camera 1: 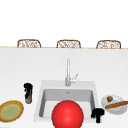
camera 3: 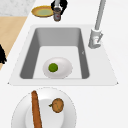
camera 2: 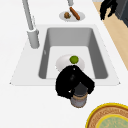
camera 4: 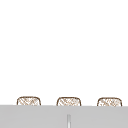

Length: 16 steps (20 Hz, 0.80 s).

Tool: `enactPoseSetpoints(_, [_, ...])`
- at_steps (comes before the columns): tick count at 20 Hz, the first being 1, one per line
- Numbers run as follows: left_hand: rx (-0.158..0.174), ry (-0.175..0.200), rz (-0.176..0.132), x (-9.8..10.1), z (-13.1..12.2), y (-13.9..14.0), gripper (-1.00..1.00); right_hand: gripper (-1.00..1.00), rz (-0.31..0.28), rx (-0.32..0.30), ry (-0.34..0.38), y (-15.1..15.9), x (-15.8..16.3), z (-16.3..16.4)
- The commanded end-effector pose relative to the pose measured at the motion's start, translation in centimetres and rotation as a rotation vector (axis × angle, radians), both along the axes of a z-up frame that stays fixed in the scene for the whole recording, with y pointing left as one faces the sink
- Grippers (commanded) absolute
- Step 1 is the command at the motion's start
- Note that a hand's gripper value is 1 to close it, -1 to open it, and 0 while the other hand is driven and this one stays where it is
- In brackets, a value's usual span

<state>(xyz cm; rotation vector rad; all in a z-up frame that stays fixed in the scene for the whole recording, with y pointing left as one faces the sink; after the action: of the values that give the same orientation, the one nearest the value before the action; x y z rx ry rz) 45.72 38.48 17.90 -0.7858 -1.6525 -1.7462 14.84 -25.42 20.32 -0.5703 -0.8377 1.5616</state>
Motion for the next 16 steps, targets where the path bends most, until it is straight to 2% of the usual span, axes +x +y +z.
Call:
enactPoseSetpoints(1, [-0.04, -0.016, 0.022, 0.6, -2.3, 0.0, 1.0, 0.0, 0.0, 0.0, 0.0, 0.0, 0.0, 0.0])
enactPoseSetpoints(6, [-0.06, 0.005, 0.029, 0.9, -2.6, 0.5, 1.0, 0.0, 0.0, 0.0, 0.0, 0.0, 0.0, 0.0])
enactPoseSetpoints(7, [-0.049, -0.005, 0.035, 0.3, -2.2, 0.4, 1.0, 0.0, 0.0, 0.0, 0.0, 0.0, 0.0, 0.0])
enactPoseSetpoints(8, [-0.038, -0.016, 0.024, -0.8, -1.5, 0.5, 1.0, 0.0, 0.0, 0.0, 0.0, 0.0, 0.0, 0.0])
enactPoseSetpoints(9, [-0.032, -0.014, 0.013, -1.0, -0.9, 0.5, 1.0, 0.0, 0.0, 0.0, 0.0, 0.0, 0.0, 0.0])
enactPoseSetpoints(10, [-0.024, -0.016, 0.002, -0.7, -0.4, 0.5, -1.0, 0.0, 0.0, 0.0, 0.0, 0.0, 0.0, 0.0])
enactPoseSetpoints(11, [-0.013, 0.009, 0.036, -0.6, 0.5, 0.4, -1.0, 0.0, 0.0, 0.0, 0.0, 0.0, 0.0, 0.0])
enactPoseSetpoints(14, [-0.016, 0.055, 0.019, -0.4, 3.0, 0.5, -1.0, 0.0, 0.0, 0.0, 0.0, 0.0, 0.0, 0.0])
enactPoseSetpoints(16, [-0.017, 0.066, 0.01, -0.4, 4.2, 0.6, -1.0, 0.0, 0.0, 0.0, 0.0, 0.0, 0.0, 0.0])
